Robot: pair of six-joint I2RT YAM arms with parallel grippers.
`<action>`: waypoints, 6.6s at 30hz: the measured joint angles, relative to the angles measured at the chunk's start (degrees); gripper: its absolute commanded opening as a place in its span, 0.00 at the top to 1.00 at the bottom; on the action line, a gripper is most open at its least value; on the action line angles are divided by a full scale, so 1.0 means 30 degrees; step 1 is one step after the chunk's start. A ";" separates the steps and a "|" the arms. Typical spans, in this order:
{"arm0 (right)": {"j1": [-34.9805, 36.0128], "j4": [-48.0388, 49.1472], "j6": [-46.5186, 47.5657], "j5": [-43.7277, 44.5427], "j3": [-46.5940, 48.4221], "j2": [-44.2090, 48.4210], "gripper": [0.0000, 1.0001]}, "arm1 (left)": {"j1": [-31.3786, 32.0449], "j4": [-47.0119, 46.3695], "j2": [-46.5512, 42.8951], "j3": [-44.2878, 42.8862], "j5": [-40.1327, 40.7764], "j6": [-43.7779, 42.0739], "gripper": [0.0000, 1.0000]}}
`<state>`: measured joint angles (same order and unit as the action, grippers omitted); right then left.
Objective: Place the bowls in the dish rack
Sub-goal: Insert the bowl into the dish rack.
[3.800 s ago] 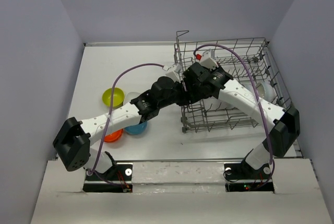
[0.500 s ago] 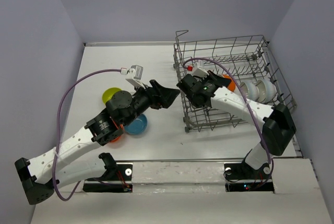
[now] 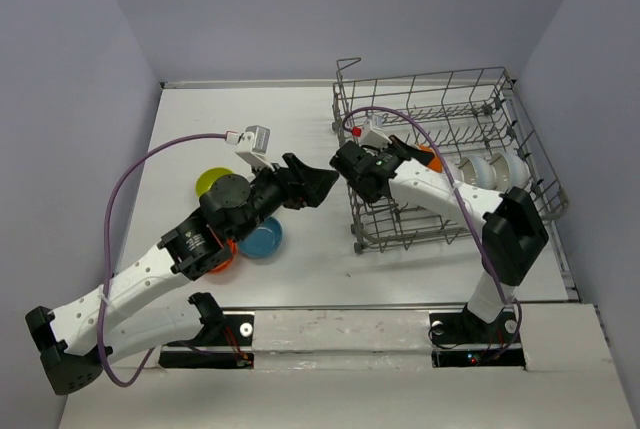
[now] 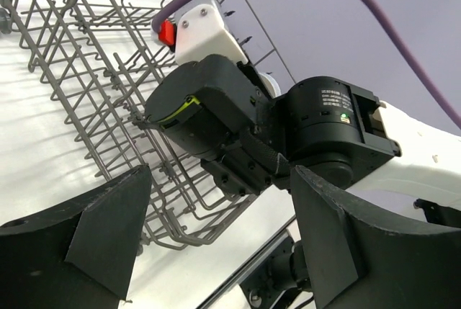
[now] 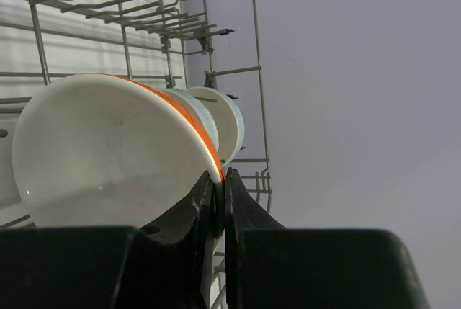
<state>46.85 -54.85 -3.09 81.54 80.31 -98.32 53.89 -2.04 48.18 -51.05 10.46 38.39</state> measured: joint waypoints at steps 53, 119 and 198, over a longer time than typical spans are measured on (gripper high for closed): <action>-0.0233 -0.2076 -0.1566 -0.0860 0.1661 -0.1778 0.99 | -0.0619 0.0721 -0.0277 -0.0590 -0.0262 -0.0692 0.12; -0.0197 -0.3104 -0.2565 -0.3949 0.2433 -0.2375 0.58 | -0.0874 0.1239 -0.0270 -0.1792 -0.0466 -0.1224 0.12; 0.0750 -0.3082 -0.2761 -0.7038 0.2280 0.0175 0.25 | -0.0874 0.1362 0.0729 -0.2900 -0.0262 -0.1144 0.12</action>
<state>49.10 -64.10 -11.38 60.42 87.15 -97.80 51.27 2.04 50.37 -59.75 9.67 34.96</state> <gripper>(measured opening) 0.746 0.873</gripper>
